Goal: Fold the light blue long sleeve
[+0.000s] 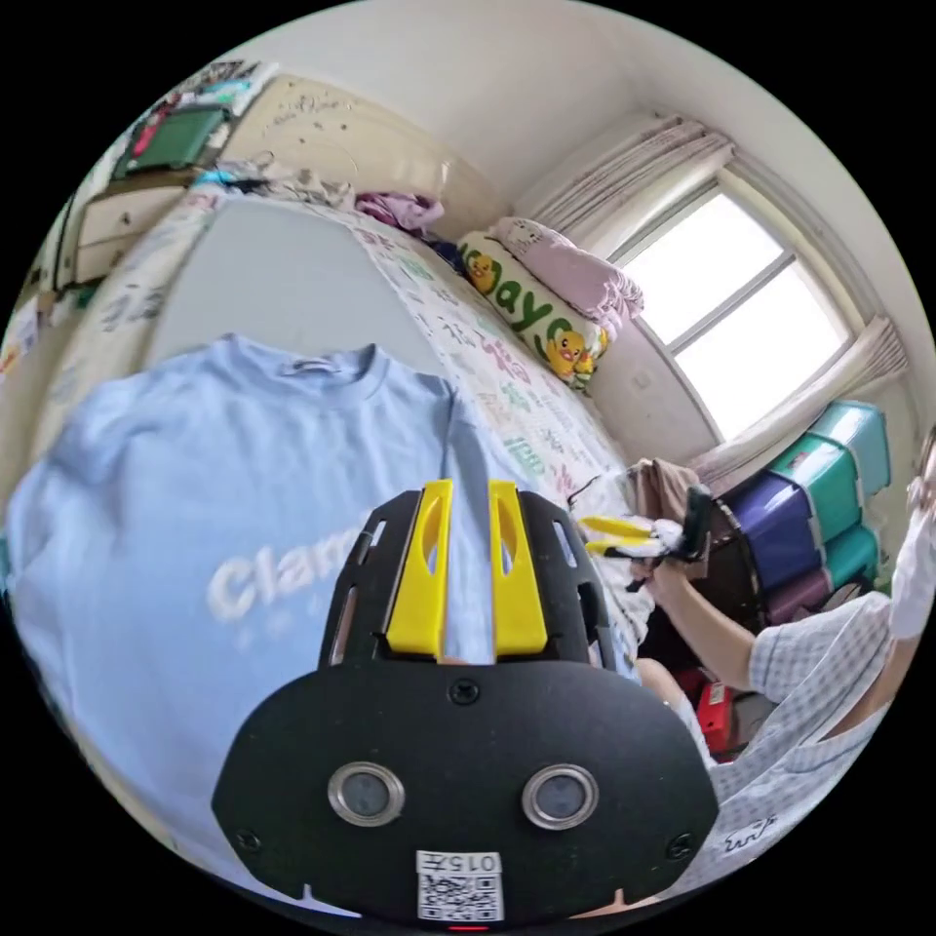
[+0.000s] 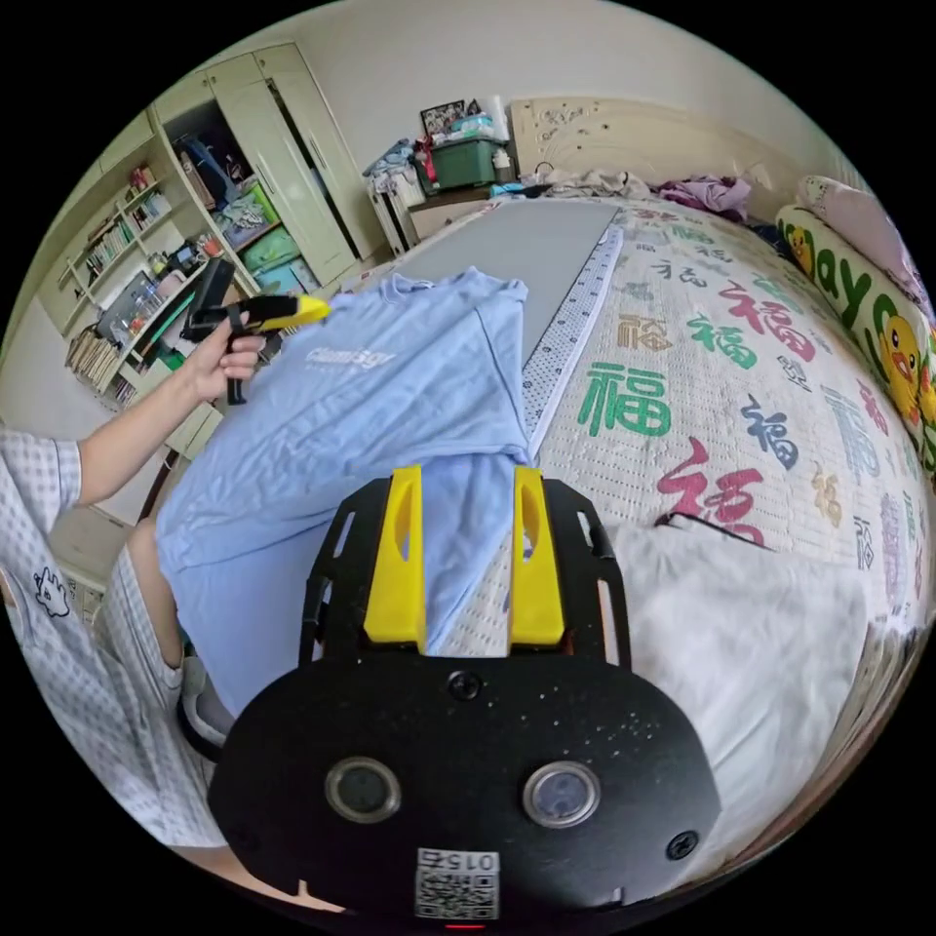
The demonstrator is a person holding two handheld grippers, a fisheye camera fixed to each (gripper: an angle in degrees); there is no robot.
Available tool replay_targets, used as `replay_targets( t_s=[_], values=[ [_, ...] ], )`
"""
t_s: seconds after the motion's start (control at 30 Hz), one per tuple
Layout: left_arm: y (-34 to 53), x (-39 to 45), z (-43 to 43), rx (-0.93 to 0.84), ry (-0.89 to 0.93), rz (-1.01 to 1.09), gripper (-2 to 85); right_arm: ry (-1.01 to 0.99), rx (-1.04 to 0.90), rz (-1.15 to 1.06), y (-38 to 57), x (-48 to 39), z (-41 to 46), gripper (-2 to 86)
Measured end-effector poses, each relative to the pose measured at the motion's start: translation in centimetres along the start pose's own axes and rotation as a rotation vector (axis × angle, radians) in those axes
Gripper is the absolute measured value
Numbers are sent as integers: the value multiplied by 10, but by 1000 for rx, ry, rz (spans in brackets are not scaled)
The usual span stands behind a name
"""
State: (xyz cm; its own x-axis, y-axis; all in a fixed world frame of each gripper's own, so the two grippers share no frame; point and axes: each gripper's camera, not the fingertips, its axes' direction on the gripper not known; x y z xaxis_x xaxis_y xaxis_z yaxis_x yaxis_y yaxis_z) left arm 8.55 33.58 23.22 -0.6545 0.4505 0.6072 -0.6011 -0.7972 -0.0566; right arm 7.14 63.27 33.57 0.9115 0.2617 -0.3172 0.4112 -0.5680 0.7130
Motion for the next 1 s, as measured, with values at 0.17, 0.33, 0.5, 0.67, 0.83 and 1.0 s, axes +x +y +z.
replay_targets(
  t_s=[0.17, 0.33, 0.5, 0.67, 0.83, 1.0],
  values=[
    [-81, 7, 137, -203, -112, -16, 118, -15, -62, 7, 37, 17, 36, 135],
    [-114, -2, 195, -290, -169, -103, 96, 19, -159, -61, 75, 24, 47, 111],
    [-144, -6, 229, -340, -161, -140, 31, 15, -133, -37, 127, 62, 27, 12],
    [-176, 3, 272, -384, -212, -77, 15, 38, -162, 22, 182, 100, 13, 0],
    [-174, -15, 291, -404, -155, -125, 19, -180, -263, -79, 224, 90, 19, 36],
    [-169, -30, 292, -436, -116, -132, 45, -57, -260, -29, 276, 93, 15, 87]
  ],
)
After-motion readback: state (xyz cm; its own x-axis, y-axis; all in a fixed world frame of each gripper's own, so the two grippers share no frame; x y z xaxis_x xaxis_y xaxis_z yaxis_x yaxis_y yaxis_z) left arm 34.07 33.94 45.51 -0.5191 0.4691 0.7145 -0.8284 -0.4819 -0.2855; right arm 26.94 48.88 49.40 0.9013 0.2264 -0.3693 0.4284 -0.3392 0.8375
